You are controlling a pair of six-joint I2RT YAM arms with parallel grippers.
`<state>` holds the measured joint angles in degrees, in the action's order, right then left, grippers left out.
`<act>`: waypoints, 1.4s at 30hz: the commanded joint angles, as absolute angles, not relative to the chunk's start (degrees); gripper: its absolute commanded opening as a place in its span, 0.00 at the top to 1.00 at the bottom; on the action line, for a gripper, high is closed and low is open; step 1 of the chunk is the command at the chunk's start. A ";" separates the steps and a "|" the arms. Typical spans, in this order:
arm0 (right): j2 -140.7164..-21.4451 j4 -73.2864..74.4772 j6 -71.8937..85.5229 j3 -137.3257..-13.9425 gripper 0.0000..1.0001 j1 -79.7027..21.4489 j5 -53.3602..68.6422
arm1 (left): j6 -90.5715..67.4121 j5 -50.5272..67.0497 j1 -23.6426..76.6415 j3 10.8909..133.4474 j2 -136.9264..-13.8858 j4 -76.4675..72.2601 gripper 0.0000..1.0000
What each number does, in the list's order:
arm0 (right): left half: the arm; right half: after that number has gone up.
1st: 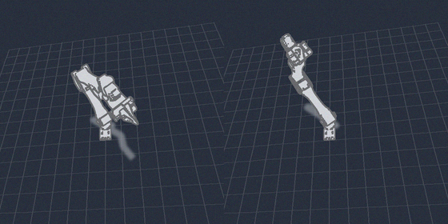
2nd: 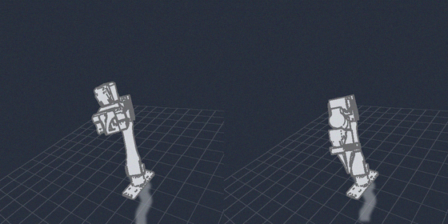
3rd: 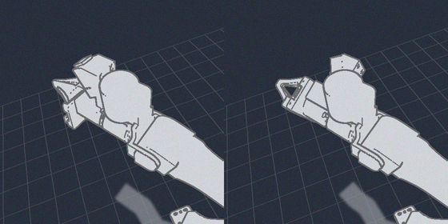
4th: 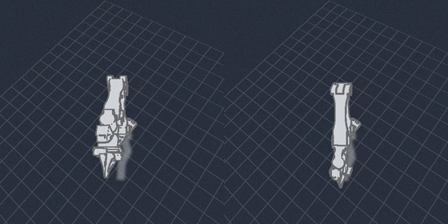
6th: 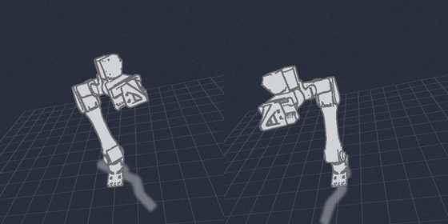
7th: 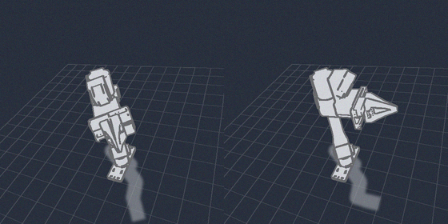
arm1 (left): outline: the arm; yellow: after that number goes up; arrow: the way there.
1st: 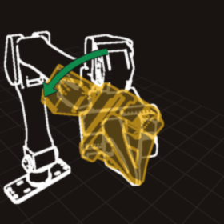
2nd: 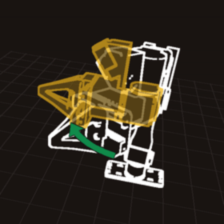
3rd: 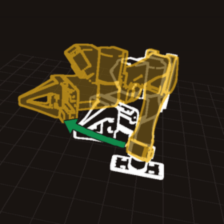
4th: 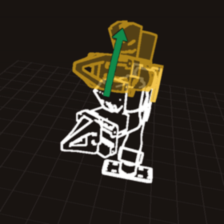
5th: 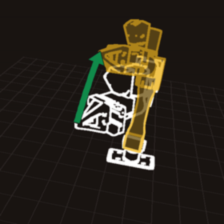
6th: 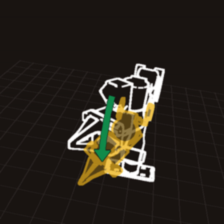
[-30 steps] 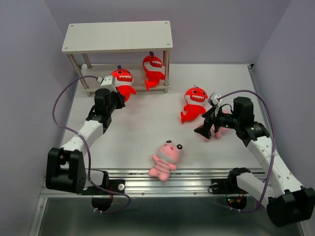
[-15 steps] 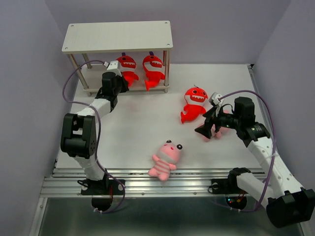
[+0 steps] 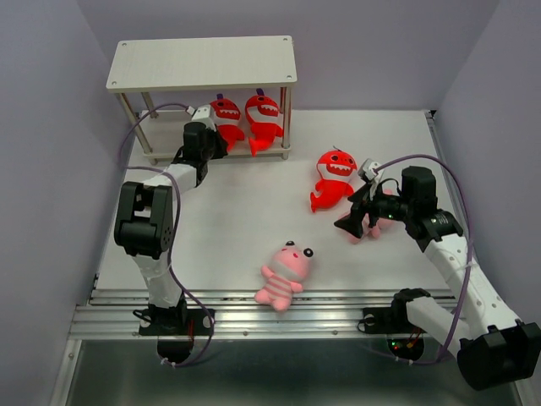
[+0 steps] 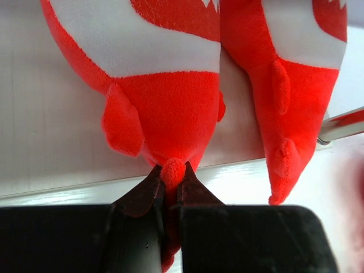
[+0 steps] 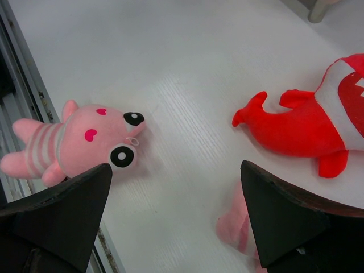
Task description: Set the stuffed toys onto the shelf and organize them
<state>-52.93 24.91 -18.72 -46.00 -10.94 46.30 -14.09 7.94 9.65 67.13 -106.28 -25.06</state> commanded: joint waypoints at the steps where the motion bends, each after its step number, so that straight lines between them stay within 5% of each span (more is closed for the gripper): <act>1: -52.74 22.06 -19.78 -45.44 0.00 -10.63 46.49 | -14.41 9.32 10.81 70.31 -106.26 -28.74 0.99; 12: -53.00 22.15 -20.04 -45.35 0.00 -10.63 46.14 | -15.03 8.35 12.22 70.14 -106.17 -28.65 0.91; 28: -53.35 22.15 -20.30 -45.18 0.00 -10.63 45.79 | -16.43 5.71 12.22 69.87 -104.33 -25.58 0.39; 34: -53.61 22.06 -20.39 -45.18 0.00 -10.63 45.53 | -16.87 6.33 12.22 68.73 -101.78 -25.40 0.36; 35: -53.70 22.15 -20.48 -45.26 0.00 -10.63 45.44 | -16.87 6.33 12.22 68.38 -101.34 -25.31 0.23; 36: -53.79 22.06 -20.48 -45.18 0.00 -10.63 45.44 | -16.87 6.24 12.22 68.12 -100.55 -25.31 0.21; 42: -54.05 22.15 -20.65 -45.18 0.00 -10.63 45.09 | -16.96 4.66 12.04 66.10 -96.86 -24.61 0.20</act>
